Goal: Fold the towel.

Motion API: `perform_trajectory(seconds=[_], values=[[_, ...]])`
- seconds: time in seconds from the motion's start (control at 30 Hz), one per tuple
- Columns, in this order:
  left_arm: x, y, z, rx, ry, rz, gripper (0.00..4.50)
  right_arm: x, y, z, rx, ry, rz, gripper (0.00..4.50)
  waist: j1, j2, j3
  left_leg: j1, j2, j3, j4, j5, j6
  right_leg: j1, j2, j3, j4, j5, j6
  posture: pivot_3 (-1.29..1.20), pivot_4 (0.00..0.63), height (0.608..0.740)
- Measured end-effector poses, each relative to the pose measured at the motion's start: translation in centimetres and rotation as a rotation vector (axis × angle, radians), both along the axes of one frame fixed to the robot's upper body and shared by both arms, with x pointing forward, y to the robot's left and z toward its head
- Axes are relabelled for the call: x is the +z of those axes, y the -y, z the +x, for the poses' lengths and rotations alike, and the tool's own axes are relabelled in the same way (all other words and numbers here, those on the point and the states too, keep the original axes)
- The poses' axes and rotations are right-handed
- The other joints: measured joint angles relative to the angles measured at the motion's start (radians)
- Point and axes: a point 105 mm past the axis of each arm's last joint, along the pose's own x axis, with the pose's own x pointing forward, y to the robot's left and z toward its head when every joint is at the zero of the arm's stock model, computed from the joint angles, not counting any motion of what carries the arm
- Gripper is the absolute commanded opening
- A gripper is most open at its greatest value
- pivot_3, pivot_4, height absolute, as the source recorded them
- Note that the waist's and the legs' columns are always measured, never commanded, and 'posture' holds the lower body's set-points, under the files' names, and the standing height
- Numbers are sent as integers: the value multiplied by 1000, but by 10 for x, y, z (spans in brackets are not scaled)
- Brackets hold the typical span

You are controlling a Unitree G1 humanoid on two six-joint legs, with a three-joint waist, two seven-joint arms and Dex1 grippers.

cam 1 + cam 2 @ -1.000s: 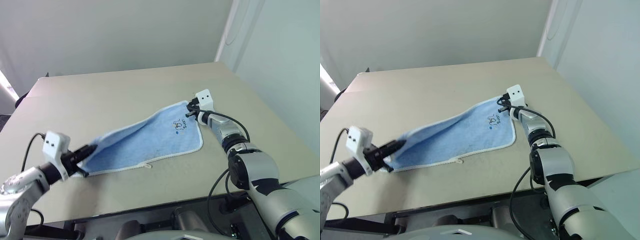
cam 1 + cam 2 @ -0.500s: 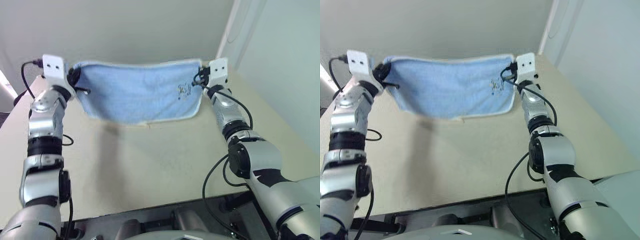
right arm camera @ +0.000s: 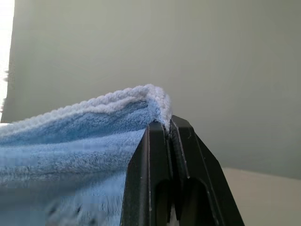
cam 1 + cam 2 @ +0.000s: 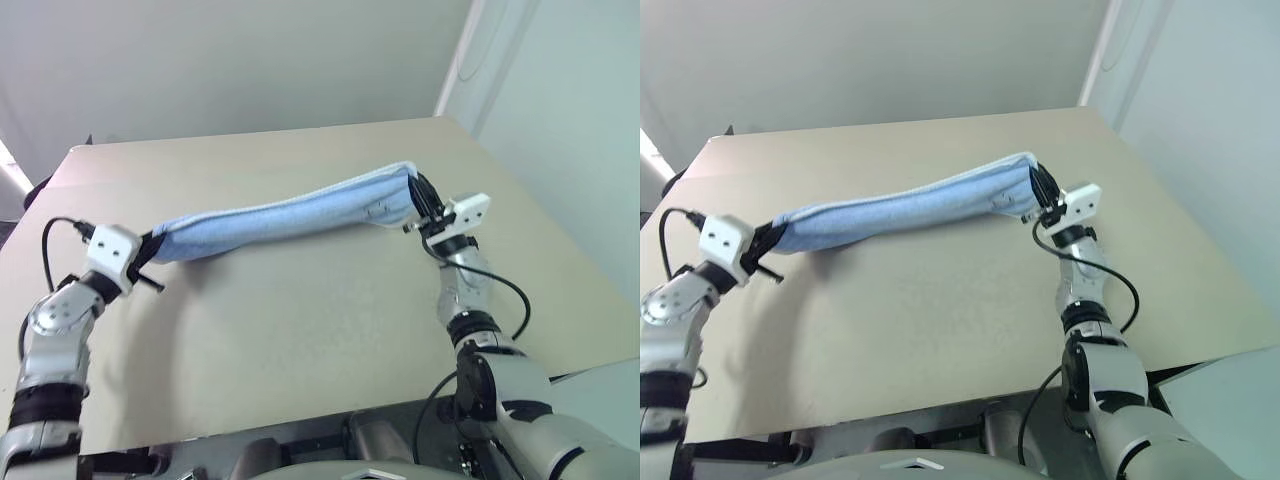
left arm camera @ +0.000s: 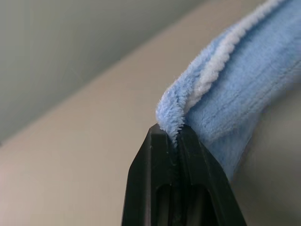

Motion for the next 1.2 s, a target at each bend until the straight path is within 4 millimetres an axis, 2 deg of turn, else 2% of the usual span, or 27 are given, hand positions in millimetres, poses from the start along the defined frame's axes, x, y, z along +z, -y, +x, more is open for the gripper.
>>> perform_trajectory(seconds=[0.17, 0.3, 0.5, 0.57, 0.63, 0.7, 0.93, 1.0, 1.1, 1.2], values=[[-5, 2, -41, -53, -95, 28, 23, -11, 12, -30, 43, -19, -6, 0, 24, 0, 0, 3, 7, 9, 1, 0, 0, 4, -6, -8, 3, -1, -1, 0, 0, 740], [-10, 5, -70, -100, -187, 21, 23, -31, 27, -56, 84, -145, -70, 0, 48, 1, 0, 2, 8, 10, 6, 1, 0, 6, -6, -9, 3, -3, -3, 0, 0, 740], [-26, 5, -101, -143, -329, 8, 23, -55, 40, -87, 180, -481, -195, 0, 57, 1, 0, 1, 8, 12, 14, 1, 0, 8, -5, -9, 4, -11, 0, 0, 0, 740], [-30, 6, -108, -159, -365, 3, 23, -64, 46, -96, 214, -663, -319, 0, 59, 1, 0, 2, 7, 13, 16, 1, 0, 8, -6, -8, 5, -11, 0, 0, 0, 740], [-31, 7, -110, -169, -371, 4, 23, -67, 50, -101, 229, -782, -403, 0, 63, -2, -1, 3, 8, 13, 17, 1, 0, 8, -5, -9, 5, -11, 0, 0, 0, 740], [-31, 5, -110, -165, -372, 5, 23, -67, 50, -103, 239, -836, -401, 0, 68, -4, -2, 3, 9, 12, 17, 1, 0, 8, -4, -12, 5, -11, 0, 0, 0, 740], [-31, 6, -111, -169, -383, -27, 23, -58, 50, -101, 237, -847, -387, 0, 70, -4, -1, 0, 9, 13, 16, 0, 1, 7, -2, -13, 2, -11, 1, 0, 0, 740], [-28, 4, -104, -162, -363, -33, 23, -53, 46, -93, 224, -807, -355, 0, 70, -4, -1, 1, 9, 13, 16, 0, 2, 8, -1, -13, 2, -11, 1, 0, 0, 740], [-20, -3, -81, -129, -303, -35, 23, -45, 38, -75, 208, -749, -306, 0, 70, -4, -1, 2, 10, 12, 18, 0, 2, 10, 1, -13, 3, -10, 0, 0, 0, 740], [-19, -7, -65, -103, -277, -28, 23, -45, 33, -61, 183, -734, -282, 0, 69, -5, -2, 2, 11, 12, 18, 0, 2, 9, 2, -12, 4, -10, 0, 0, 0, 740]])
